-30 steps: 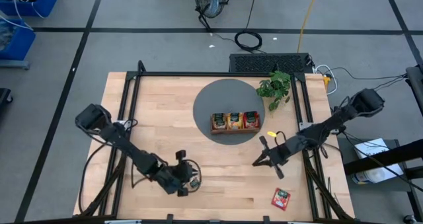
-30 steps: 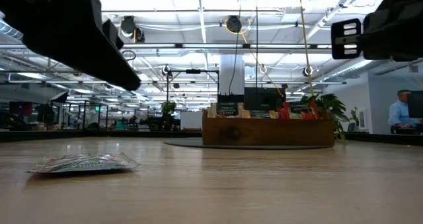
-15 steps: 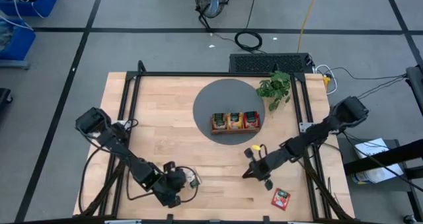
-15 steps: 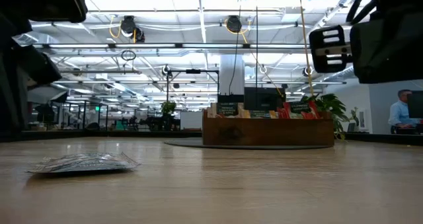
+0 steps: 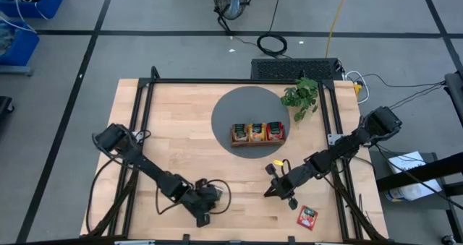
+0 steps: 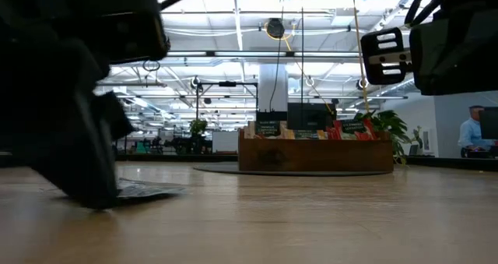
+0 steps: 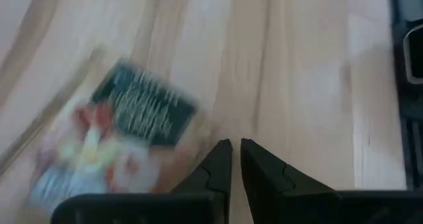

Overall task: Pick & Place Tea
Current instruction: Put the brown tea bag into the left section of the wooden organiser

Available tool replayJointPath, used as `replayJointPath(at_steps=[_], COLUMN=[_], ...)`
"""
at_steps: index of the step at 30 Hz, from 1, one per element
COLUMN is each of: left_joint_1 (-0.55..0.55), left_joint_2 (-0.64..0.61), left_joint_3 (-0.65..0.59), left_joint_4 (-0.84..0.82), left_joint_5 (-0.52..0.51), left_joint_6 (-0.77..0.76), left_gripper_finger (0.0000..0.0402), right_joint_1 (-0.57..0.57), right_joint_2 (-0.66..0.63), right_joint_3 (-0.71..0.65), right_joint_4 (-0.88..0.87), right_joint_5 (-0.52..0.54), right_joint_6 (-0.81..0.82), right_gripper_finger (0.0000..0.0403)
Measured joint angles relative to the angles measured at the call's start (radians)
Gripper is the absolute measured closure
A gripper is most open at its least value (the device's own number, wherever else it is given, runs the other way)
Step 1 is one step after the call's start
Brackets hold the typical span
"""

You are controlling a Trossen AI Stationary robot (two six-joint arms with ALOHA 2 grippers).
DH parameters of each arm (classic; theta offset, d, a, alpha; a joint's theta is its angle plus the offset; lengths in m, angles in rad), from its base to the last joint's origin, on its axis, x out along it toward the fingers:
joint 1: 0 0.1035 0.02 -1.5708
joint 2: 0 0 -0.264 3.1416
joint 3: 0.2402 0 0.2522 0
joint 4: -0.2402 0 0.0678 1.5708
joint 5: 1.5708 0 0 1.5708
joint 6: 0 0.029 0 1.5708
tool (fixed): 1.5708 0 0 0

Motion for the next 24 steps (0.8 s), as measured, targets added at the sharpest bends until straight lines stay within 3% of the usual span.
replayJointPath(at_steps=[4, 9, 13, 18, 24], left_joint_1=[0.041, 0.114, 0.141, 0.123, 0.06], left_joint_2=[0.006, 0.007, -0.025, -0.124, -0.192], left_joint_3=[-0.003, -0.005, -0.001, 0.059, 0.094], left_joint_4=[0.078, 0.102, 0.109, -0.103, -0.454], left_joint_5=[-0.005, -0.091, -0.038, -0.001, -0.077], left_joint_6=[0.123, 0.241, 0.308, 0.258, 0.002], left_gripper_finger=[0.036, 0.036, 0.036, 0.036, 0.036], right_joint_1=[0.0, 0.0, 0.0, 0.0, 0.0], right_joint_2=[0.0, 0.0, 0.0, 0.0, 0.0], right_joint_3=[0.0, 0.0, 0.0, 0.0, 0.0], right_joint_4=[0.0, -0.007, -0.007, -0.017, -0.031], right_joint_5=[0.0, 0.002, 0.003, 0.003, 0.003], right_joint_6=[0.003, 0.003, 0.003, 0.002, 0.002], right_gripper_finger=[0.0401, 0.0402, 0.0401, 0.0402, 0.0402])
